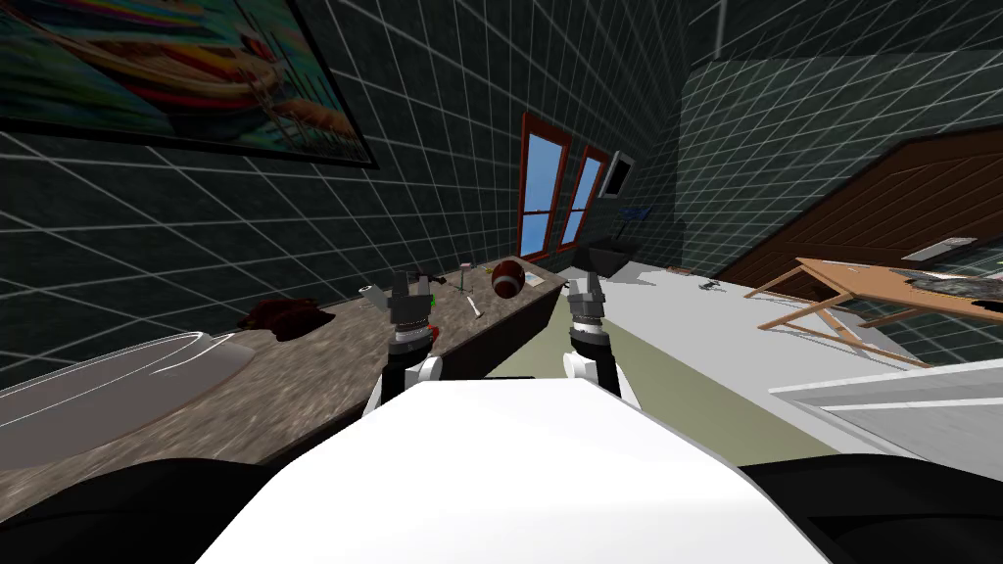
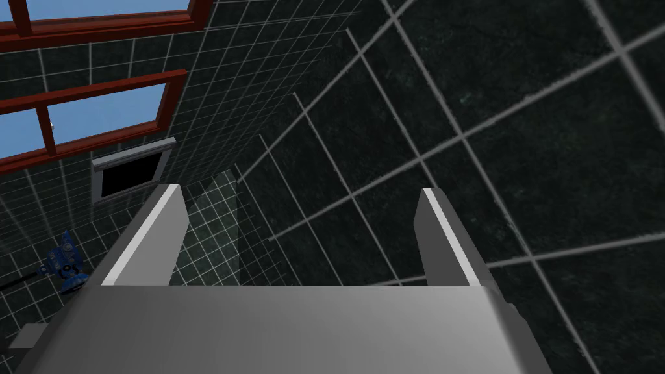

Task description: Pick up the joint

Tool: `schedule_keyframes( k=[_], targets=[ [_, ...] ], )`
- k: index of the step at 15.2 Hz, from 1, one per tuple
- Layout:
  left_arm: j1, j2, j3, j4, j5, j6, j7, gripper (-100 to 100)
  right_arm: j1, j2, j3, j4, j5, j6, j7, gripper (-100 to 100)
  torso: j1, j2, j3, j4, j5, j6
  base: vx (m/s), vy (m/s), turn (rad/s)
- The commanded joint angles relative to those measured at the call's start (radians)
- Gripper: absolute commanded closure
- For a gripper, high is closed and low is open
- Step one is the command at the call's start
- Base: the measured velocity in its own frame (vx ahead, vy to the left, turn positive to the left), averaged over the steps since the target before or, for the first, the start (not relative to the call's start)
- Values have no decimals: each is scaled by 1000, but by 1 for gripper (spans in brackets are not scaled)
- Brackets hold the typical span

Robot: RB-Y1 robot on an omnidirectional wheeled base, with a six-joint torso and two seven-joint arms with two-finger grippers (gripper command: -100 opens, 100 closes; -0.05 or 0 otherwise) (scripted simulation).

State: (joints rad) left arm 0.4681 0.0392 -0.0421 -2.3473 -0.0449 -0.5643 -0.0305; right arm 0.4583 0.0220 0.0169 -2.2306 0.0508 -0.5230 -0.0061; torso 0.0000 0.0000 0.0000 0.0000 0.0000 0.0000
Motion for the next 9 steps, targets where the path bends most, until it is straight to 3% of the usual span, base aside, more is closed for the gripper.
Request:
schedule_keyframes(
  k=[1,9],
  targets=[
    [0,46,14,9,12,35,14,-100,0,0,0,0,0,0,0,0,0,0,0,0,0,0,-19,-31,-46],
    [-1,130,65,43,57,158,65,-100,0,0,0,0,0,0,0,0,-4,-1,0,0,-1,0,-3,-60,-61]
  ],
)
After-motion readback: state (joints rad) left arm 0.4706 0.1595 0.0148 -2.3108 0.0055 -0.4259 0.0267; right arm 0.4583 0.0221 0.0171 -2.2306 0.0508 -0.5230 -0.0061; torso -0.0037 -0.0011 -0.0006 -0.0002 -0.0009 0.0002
